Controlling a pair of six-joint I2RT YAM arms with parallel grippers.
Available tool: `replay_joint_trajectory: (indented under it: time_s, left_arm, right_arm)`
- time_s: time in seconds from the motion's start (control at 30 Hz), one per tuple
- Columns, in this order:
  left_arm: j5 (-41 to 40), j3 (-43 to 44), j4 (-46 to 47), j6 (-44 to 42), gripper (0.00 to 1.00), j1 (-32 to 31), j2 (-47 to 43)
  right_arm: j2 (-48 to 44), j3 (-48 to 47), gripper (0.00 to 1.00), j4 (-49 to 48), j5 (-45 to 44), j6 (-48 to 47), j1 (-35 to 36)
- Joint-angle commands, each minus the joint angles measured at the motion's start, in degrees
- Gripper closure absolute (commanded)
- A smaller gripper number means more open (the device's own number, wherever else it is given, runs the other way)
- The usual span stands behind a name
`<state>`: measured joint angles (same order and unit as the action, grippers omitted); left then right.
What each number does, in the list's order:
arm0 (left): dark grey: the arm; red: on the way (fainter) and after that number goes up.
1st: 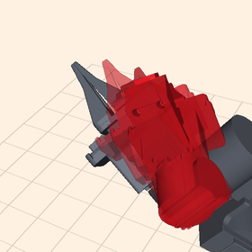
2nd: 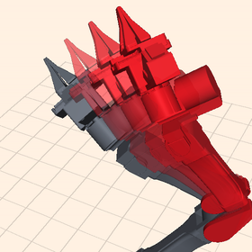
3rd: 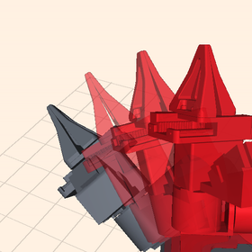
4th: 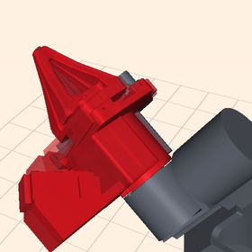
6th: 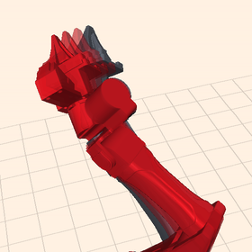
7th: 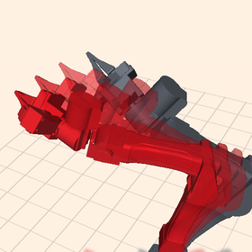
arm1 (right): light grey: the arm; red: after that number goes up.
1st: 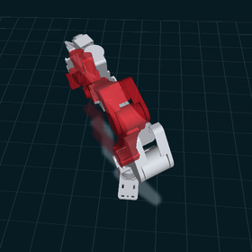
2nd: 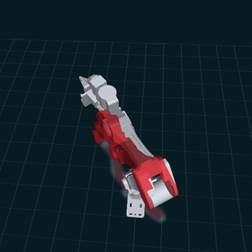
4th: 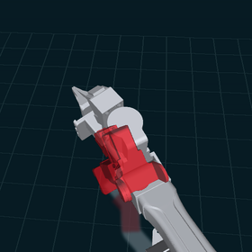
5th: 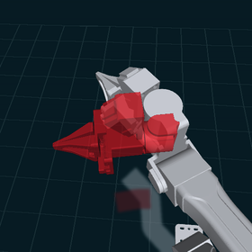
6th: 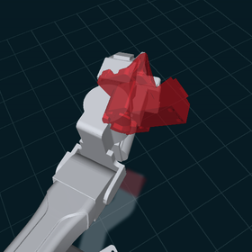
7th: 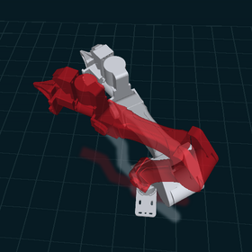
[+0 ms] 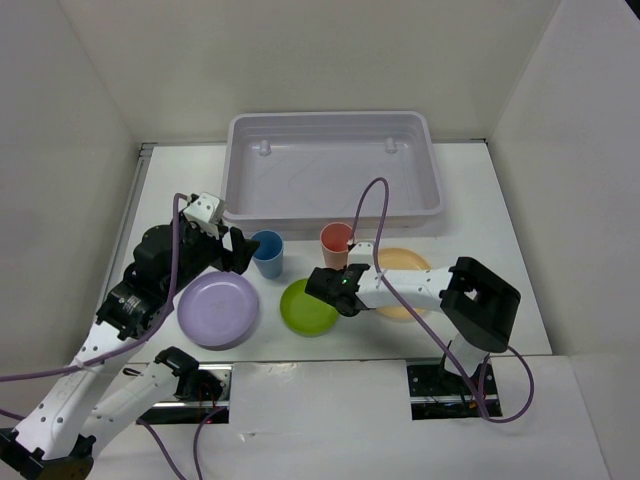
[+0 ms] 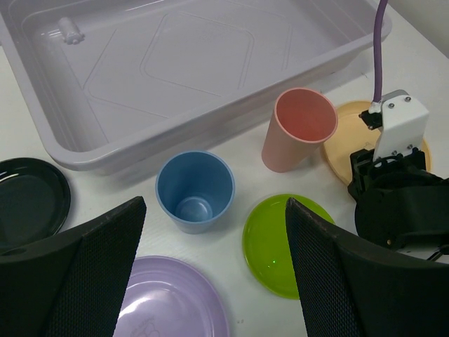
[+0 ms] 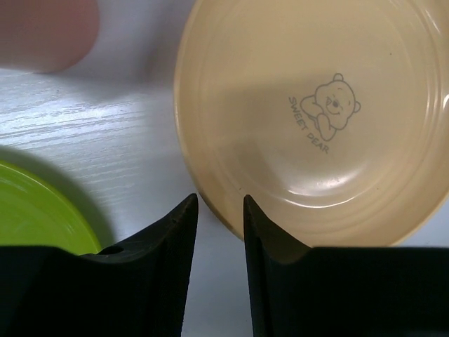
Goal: Place the mixed dishes into the plastic bin
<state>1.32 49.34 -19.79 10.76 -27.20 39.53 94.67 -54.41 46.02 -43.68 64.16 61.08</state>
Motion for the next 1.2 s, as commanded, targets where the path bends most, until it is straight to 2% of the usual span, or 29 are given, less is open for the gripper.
replay_joint_trajectory:
  time_s: [0.0, 0.17, 0.23, 0.47, 0.67, 0.73, 0.8, 1.17]
  left_arm:
    - [-0.3, 0.1, 0.7, 0.6, 0.13, -0.2, -1.0]
    - [-0.8, 0.1, 0.7, 0.6, 0.13, -0.2, -1.6]
    - [-0.8, 0.1, 0.7, 0.6, 0.13, -0.2, -1.6]
    - [-1.3, 0.1, 0.2, 0.6, 0.13, -0.2, -2.1]
    - [-1.3, 0.1, 0.2, 0.0, 0.13, -0.2, -2.1]
    - [-1.3, 0.1, 0.2, 0.0, 0.13, -0.2, -2.1]
    - [-1.3, 0.1, 0.2, 0.0, 0.13, -0.2, -2.1]
    - [0.5, 0.6, -0.3, 0.6, 0.13, -0.2, -1.5]
  right_arm:
    - [0.7, -1.8, 0.63, -3.9, -1.1, -0.6, -0.2]
    - [1.2, -1.3, 0.64, -4.4, 0.2, -0.6, -0.8]
    - [1.2, -0.8, 0.76, -5.0, 0.9, -1.1, -0.8]
    - [2.3, -0.2, 0.78, -5.6, 1.9, -0.5, -1.3]
    - [2.3, 0.4, 0.93, -4.2, 3.2, 0.6, -1.3]
    - [1.0, 0.4, 0.93, -2.8, 3.8, 1.3, -1.3]
    - [-0.7, 0.4, 0.99, -1.8, 3.8, 1.3, -1.3]
    - [-12.3, -1.4, 0.99, 3.2, 4.8, 0.0, -0.7]
